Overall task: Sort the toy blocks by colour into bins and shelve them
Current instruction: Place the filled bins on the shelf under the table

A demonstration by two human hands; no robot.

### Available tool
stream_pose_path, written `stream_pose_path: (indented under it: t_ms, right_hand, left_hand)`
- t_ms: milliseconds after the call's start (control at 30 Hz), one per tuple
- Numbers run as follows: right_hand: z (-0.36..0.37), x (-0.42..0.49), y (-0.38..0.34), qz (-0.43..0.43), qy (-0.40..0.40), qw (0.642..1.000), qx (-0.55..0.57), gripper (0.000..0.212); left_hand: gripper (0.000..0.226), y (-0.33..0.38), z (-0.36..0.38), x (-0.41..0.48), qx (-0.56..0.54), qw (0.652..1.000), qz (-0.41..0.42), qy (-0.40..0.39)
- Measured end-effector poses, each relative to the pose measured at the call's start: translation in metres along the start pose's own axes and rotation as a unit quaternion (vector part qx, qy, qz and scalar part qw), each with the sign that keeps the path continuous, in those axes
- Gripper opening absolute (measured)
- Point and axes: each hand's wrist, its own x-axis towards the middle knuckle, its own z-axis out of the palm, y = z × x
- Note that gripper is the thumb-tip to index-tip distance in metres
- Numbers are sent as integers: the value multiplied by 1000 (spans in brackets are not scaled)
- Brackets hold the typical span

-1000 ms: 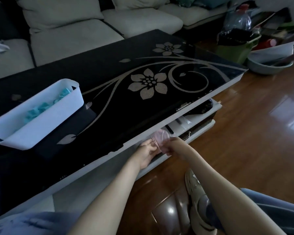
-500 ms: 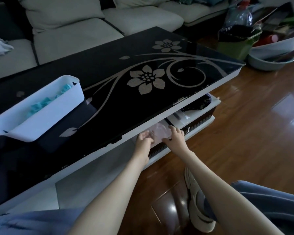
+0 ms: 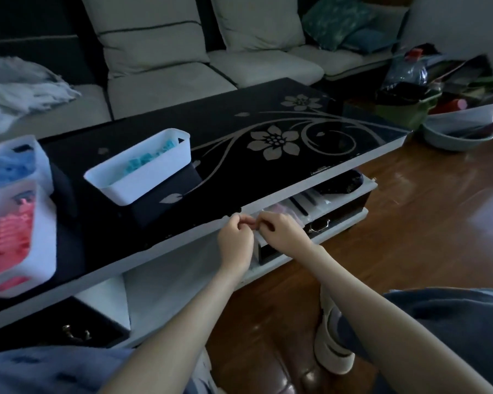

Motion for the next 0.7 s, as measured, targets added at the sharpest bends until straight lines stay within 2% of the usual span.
stream_pose_path:
  t_ms: [67,167,200,267,333,367,433,500,567,600,700]
  right_hand:
    - [-5,3,-28,-17,10,1000,12,16]
    - [-15,15,-73,-27,47,997,47,10]
    - [-15,23,-89,-28,58,996,57,12]
    - [-10,39,-117,-15,41,996,79,31]
    - [2,55,-145,-13,-27,994,106,53]
    - [10,62,-154,-11,-61,992,109,58]
    - [26,83,-169,-32,-105,992,55,51]
    - [40,102,-188,-37,-98,994,25,42]
    - [56,116,-201,-19,-96,993,69,46]
    - [65,123,-204,-34,-99,993,54,46]
    - [86,137,-203,-31,-140,990,3,43]
  left_hand:
    - [26,12,-19,-5,8,998,59,29]
    - [23,31,-53,-5,28,983,141,112]
    - [23,35,-67,-4,43,977,157,135]
    - [27,39,-97,1,77,973,158,151]
    - [30,42,-132,3,100,972,140,158]
    - [32,43,-146,3,116,971,132,163]
    - [36,40,-170,3,144,967,105,180]
    - [36,31,-193,1,180,967,26,181]
    - [23,18,-208,-3,213,965,-71,135]
    - [16,13,-212,-6,215,966,-101,103]
    - [19,0,-221,-17,141,980,-128,54]
